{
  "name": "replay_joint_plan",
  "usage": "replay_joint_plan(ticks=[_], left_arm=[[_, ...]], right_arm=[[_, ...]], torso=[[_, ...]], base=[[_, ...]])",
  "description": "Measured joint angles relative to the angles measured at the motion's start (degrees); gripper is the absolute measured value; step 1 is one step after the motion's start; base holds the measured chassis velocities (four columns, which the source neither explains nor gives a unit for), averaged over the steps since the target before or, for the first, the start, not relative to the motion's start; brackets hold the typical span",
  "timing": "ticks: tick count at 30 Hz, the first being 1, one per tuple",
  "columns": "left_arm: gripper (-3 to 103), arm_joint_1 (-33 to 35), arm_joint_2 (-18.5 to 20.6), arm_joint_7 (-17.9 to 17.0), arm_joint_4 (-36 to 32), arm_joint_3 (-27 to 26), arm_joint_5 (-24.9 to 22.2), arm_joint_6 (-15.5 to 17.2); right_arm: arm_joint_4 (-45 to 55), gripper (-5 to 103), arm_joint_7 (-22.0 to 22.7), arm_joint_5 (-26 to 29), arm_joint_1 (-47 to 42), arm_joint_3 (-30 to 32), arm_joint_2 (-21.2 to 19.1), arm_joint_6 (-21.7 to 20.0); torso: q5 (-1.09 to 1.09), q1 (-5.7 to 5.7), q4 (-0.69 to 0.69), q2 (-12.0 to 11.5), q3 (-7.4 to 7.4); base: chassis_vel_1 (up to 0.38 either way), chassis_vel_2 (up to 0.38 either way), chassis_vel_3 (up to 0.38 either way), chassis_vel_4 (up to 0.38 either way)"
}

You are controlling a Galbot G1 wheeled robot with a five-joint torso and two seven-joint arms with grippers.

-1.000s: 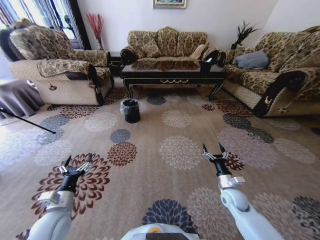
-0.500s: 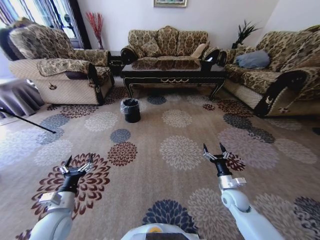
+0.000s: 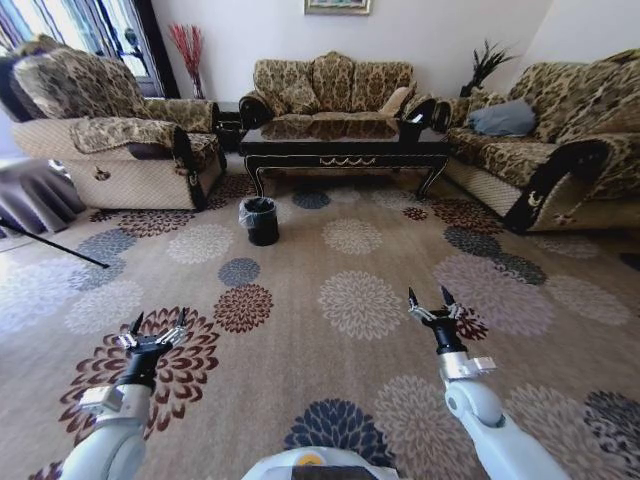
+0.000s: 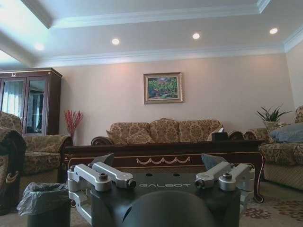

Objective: Move to the front of the table and pick up the trash from the floor, then place it into the trash bin.

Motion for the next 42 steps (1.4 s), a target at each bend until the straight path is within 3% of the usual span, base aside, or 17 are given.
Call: replay_joint_plan(ticks=[7, 27, 42], left_arm=[[100, -0.2, 0.0, -0.3, -0.1, 0.1, 0.0, -0.2], [100, 0.2, 0.6, 5.7, -0.6, -0.5, -2.8, -1.6], [100, 0.2, 0.7, 7.6, -0.3, -1.3, -3.5, -1.1]], right_arm=[[0.3, 100, 0.0, 0.0, -0.5, 0.5, 0.0, 0.2], [0.3, 100, 0.1, -0.4, -0.4, -0.1, 0.6, 0.3], [0.9, 100, 0.4, -1.8, -1.0, 0.3, 0.4, -0.4]], torso=[[0.00, 0.00, 0.00, 0.0, 0.00], [0.00, 0.22, -0.01, 0.9, 0.62], [-0.01, 0.56, -0.01, 4.0, 3.38]], base=[[0.000, 0.000, 0.000, 0.000], [0.000, 0.000, 0.000, 0.000], [0.000, 0.000, 0.000, 0.000]])
